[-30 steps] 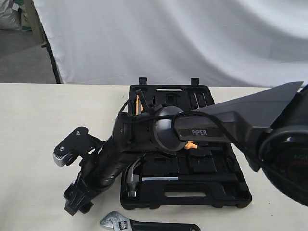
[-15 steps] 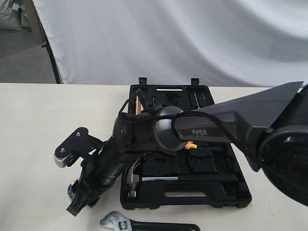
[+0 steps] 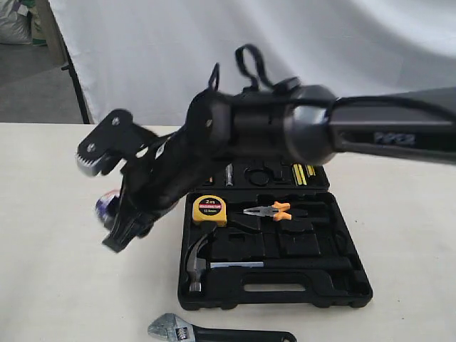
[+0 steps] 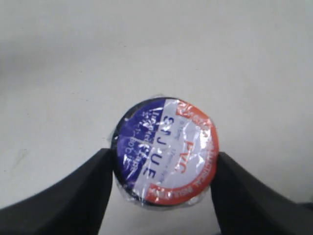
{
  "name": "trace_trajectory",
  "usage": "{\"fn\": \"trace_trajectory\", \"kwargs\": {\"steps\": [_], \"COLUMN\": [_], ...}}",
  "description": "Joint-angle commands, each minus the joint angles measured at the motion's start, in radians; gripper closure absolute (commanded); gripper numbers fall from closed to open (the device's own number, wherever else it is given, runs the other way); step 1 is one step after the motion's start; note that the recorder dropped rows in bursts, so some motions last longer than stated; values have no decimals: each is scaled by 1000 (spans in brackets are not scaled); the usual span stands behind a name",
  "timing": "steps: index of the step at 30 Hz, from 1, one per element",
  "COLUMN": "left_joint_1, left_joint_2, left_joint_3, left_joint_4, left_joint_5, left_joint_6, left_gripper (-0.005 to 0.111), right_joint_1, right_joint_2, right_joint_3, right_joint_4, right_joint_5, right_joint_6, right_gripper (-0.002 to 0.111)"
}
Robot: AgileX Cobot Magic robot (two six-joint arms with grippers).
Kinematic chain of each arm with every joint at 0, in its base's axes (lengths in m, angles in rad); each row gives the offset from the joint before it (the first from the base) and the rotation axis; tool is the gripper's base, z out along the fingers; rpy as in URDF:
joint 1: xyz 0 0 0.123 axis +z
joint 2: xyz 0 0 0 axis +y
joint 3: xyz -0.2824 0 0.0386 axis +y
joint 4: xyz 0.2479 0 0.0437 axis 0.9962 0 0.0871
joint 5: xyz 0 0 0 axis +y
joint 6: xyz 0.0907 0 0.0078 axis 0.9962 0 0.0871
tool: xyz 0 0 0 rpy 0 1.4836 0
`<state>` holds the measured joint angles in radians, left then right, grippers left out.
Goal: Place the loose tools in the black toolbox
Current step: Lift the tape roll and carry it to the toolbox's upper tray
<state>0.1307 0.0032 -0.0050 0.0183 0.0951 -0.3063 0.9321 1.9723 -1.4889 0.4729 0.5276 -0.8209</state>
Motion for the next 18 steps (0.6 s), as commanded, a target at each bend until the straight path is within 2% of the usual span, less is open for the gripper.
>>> {"fn": "trace_trajectory", "kwargs": {"steps": [1,7,11,18], "left_joint_1": [25,25,25,25], "left_joint_2": [-3,-3,-3,-3], "left_joint_3": [-3,-3,-3,-3], "left_joint_4": [4,4,4,4], "left_joint_5": [-7,-7,-7,-7], "left_joint_6": [-5,-5,-5,-5], "left_gripper": [106,106,106,106], "right_joint_1": [-116,-310,-403,-453], "right_joint_2": [-66,-56,-12,113], "right_joint_3": [-1,5,5,5], "right_joint_4": [-23,-23,9,109], "right_joint_5": [46,56,-15,-152], "right_joint_6": [20,105,125,133], "right_gripper": [109,109,109,109]}}
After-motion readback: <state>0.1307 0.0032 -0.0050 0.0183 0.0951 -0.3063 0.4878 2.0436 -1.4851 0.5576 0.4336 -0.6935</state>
